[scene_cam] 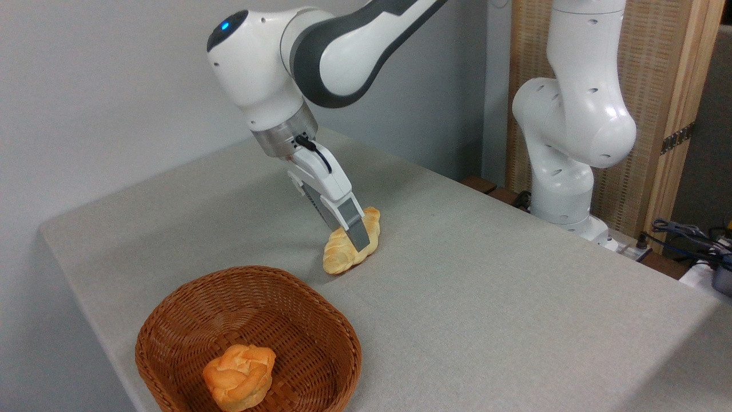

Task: Put bread into the basket
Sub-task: 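Lower the open gripper down onto the elongated golden bread roll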

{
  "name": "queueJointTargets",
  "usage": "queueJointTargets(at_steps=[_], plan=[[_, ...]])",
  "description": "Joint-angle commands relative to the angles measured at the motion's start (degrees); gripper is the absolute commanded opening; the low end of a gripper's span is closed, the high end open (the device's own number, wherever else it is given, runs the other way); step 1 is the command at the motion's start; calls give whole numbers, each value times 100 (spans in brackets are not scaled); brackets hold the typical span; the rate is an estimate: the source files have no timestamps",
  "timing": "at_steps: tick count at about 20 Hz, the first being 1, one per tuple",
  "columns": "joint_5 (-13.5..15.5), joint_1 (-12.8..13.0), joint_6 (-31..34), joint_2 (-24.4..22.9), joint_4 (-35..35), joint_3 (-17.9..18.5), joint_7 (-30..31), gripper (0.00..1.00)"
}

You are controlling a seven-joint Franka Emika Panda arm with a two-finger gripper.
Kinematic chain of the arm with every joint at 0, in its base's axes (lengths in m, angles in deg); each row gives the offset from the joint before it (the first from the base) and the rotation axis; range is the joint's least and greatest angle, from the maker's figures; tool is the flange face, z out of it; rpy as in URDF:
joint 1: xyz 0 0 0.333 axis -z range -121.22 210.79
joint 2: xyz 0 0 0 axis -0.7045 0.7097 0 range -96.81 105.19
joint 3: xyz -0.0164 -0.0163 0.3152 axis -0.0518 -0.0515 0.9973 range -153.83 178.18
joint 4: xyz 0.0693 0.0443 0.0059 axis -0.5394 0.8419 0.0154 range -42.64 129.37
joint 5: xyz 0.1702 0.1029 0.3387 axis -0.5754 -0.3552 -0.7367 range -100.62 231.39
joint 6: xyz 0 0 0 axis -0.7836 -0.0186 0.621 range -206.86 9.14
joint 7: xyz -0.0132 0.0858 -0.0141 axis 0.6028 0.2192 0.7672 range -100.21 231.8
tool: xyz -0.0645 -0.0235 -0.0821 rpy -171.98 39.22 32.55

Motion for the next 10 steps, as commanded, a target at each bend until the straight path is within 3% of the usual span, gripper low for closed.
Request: queueJointTargets(at_steps=[1, 10], plan=[[223, 39, -267, 64, 31, 30, 386, 100], [188, 135, -207, 187, 31, 39, 369, 100]])
